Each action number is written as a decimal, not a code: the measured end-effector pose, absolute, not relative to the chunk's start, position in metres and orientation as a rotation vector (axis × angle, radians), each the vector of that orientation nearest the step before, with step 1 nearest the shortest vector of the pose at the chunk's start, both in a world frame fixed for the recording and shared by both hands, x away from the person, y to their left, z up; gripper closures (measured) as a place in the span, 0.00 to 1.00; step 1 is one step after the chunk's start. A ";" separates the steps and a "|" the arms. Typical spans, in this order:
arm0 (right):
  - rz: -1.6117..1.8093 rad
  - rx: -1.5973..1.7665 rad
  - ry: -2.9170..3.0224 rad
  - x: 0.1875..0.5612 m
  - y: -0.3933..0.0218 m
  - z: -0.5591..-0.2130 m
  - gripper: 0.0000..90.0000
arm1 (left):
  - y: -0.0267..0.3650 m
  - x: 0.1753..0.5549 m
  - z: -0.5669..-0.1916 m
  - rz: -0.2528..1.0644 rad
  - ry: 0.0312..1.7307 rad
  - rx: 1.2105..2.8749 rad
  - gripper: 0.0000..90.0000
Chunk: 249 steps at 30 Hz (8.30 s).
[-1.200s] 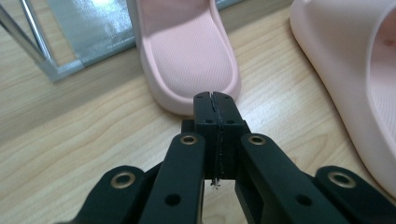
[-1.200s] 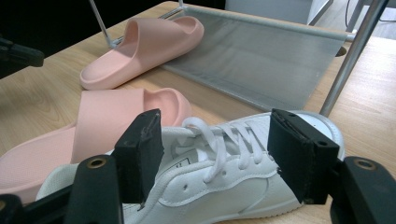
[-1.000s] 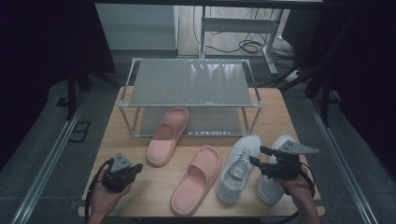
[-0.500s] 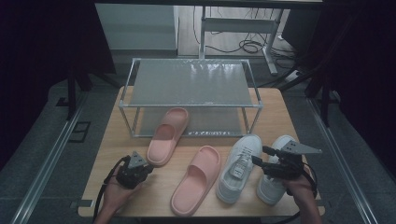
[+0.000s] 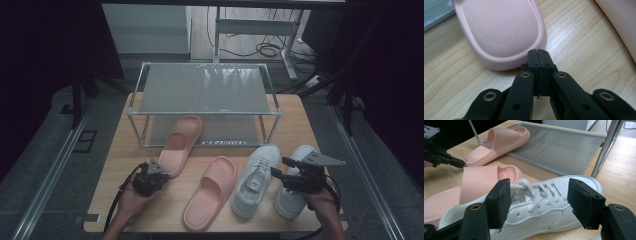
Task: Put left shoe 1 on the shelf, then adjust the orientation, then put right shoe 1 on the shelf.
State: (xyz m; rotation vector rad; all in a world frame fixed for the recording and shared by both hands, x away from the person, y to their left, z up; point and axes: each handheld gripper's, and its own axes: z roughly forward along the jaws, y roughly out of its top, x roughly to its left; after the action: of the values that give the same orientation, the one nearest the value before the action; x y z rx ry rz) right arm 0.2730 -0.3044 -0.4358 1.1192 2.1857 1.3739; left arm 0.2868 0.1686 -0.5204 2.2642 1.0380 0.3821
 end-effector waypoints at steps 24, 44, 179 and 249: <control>1.369 1.121 2.185 0.274 -0.305 -0.437 0.39 | 0.156 0.310 -0.516 0.373 0.990 2.263 1.00; 1.370 1.125 2.182 0.275 -0.306 -0.437 0.39 | 0.142 0.342 -0.506 0.359 1.003 2.223 1.00; 1.371 1.111 2.200 0.273 -0.302 -0.439 0.39 | 0.029 0.216 -0.512 -0.002 0.717 2.272 0.99; 1.386 1.112 2.181 0.276 -0.306 -0.436 0.39 | 0.053 0.258 -0.498 0.154 0.901 2.121 0.60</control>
State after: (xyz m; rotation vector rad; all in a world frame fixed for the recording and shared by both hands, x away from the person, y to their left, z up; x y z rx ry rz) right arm 0.2763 -0.3063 -0.4361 1.1125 2.1811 1.3862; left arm 0.2576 0.0534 -0.4978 2.1213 0.9011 0.1537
